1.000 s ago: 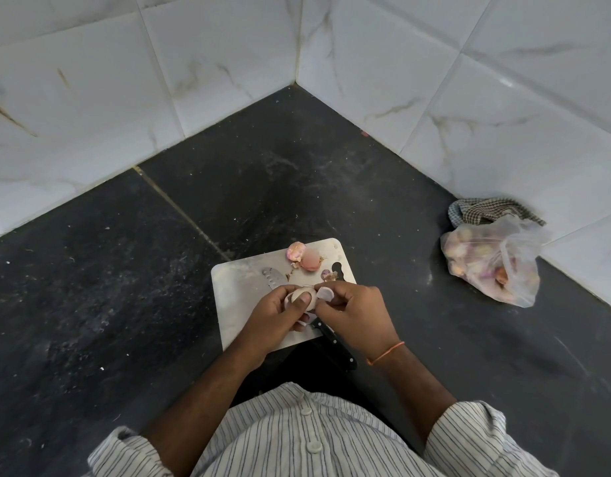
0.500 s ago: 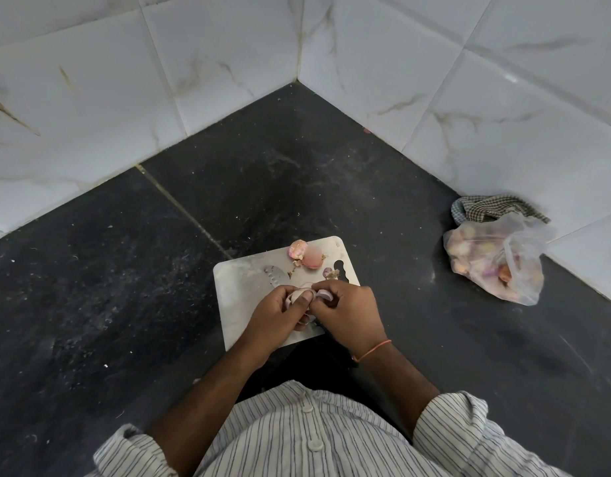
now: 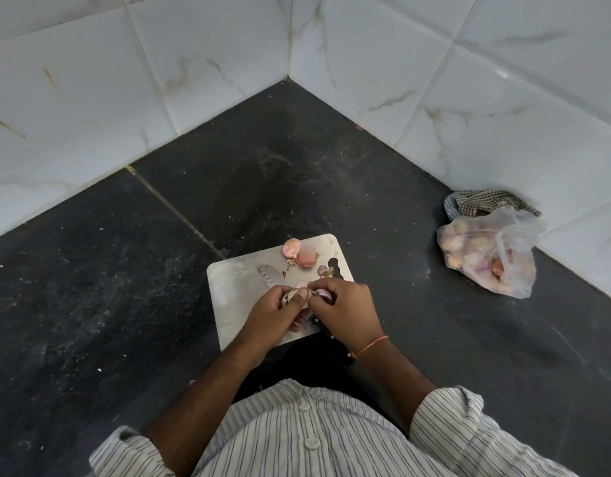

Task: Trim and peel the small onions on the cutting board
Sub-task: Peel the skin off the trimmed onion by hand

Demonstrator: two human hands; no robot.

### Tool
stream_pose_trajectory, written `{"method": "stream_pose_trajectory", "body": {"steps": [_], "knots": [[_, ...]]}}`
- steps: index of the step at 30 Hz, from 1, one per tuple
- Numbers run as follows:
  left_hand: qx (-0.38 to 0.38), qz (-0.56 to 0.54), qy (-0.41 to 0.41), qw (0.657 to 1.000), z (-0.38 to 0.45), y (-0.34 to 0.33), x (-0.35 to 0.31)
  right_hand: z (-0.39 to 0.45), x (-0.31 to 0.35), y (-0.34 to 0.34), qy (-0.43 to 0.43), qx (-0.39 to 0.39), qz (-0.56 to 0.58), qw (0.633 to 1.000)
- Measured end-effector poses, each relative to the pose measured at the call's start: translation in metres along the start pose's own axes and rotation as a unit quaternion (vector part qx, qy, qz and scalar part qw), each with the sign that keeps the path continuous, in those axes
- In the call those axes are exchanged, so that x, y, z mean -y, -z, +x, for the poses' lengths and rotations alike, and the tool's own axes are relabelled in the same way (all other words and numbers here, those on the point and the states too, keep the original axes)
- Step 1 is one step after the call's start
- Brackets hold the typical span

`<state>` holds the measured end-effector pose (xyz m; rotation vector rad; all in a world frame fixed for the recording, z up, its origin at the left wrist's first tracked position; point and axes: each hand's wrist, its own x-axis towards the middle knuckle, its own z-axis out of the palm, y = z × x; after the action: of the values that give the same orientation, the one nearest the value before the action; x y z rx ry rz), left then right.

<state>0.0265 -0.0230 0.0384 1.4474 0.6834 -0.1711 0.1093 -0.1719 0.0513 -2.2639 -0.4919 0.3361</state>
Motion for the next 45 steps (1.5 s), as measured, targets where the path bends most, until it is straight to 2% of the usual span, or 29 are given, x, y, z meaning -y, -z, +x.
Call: {"method": "stream_pose_trajectory", "body": {"steps": [3,9,13,23,33,38,45], "knots": [[0.002,-0.017,0.004,1.000,-0.001,0.002,-0.002,0.001,-0.001,0.004,-0.018,0.014,0.053,0.998],[0.040,-0.068,0.007,0.997,-0.004,0.006,-0.010,0.010,-0.011,0.023,-0.061,0.143,0.229,0.961],[0.048,-0.068,-0.007,0.996,-0.005,0.005,-0.014,0.015,-0.015,0.033,-0.044,0.174,0.251,0.951],[0.056,-0.029,-0.039,0.997,-0.004,0.009,-0.010,0.011,-0.015,0.030,-0.011,0.181,0.251,0.951],[0.063,-0.005,-0.060,0.996,-0.002,0.011,-0.011,0.000,-0.004,0.013,-0.014,0.076,0.147,0.986],[0.080,0.002,-0.053,0.995,0.001,0.012,-0.010,0.000,-0.014,0.006,0.003,0.018,0.126,0.992],[0.115,0.040,-0.054,0.991,0.006,0.014,-0.004,0.000,-0.022,0.012,-0.021,0.083,0.218,0.972]]}}
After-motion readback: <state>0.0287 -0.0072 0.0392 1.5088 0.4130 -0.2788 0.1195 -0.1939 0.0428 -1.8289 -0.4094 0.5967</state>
